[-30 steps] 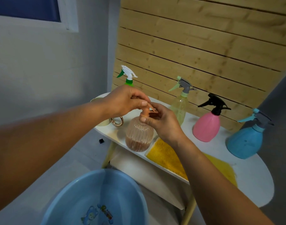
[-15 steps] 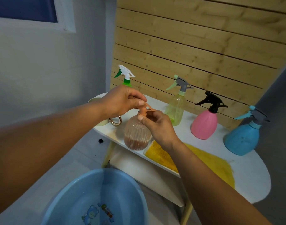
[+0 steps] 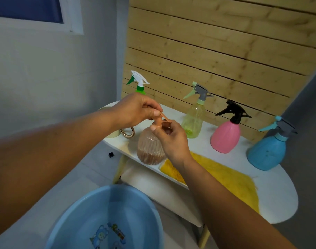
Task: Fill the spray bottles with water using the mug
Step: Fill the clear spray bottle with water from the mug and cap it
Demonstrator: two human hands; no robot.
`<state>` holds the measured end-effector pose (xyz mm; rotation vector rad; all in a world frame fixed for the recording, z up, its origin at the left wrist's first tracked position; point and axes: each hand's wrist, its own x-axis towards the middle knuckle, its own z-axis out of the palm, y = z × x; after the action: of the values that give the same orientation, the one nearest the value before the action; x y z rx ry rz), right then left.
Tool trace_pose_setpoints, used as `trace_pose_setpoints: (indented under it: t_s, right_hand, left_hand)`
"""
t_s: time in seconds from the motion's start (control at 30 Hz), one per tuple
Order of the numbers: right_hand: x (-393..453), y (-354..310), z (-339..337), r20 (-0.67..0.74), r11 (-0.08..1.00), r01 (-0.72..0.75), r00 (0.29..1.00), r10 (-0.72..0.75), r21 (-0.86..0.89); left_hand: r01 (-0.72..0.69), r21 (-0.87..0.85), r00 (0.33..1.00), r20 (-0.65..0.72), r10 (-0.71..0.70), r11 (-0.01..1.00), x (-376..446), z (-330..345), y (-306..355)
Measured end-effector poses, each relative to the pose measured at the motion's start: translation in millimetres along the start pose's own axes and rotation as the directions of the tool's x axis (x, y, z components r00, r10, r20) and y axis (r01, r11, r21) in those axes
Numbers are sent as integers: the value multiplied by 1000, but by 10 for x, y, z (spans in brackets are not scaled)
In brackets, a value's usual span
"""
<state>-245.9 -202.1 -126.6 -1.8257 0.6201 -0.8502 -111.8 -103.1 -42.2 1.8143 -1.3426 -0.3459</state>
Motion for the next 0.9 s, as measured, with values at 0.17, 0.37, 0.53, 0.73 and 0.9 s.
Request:
trace_pose_setpoints:
  t_s: [0.17, 0.37, 0.53, 0.73, 0.9]
  right_hand:
    - [-74, -72, 106, -68, 997, -48, 996, 52, 62]
    - [-7, 17, -5, 36, 1000, 6, 999, -5, -19]
    - [-44, -51, 143, -64, 997, -61, 996, 64, 47]
    - [-29, 19, 11, 43, 999, 22, 999, -20, -47]
    - [-51, -33, 144, -35, 996, -65, 997, 67, 54]
  left_hand:
    - [1, 7, 1000, 5, -1, 1000, 17, -1, -8]
    - [1, 8, 1000, 3, -1, 1000, 33, 14, -36]
    - [8, 13, 1000, 1, -8, 1000, 20, 14, -41]
    - [13, 2, 1000, -1, -13, 1000, 28, 16, -61]
    - [23, -1, 1000, -8, -23, 1000, 8, 10, -56]
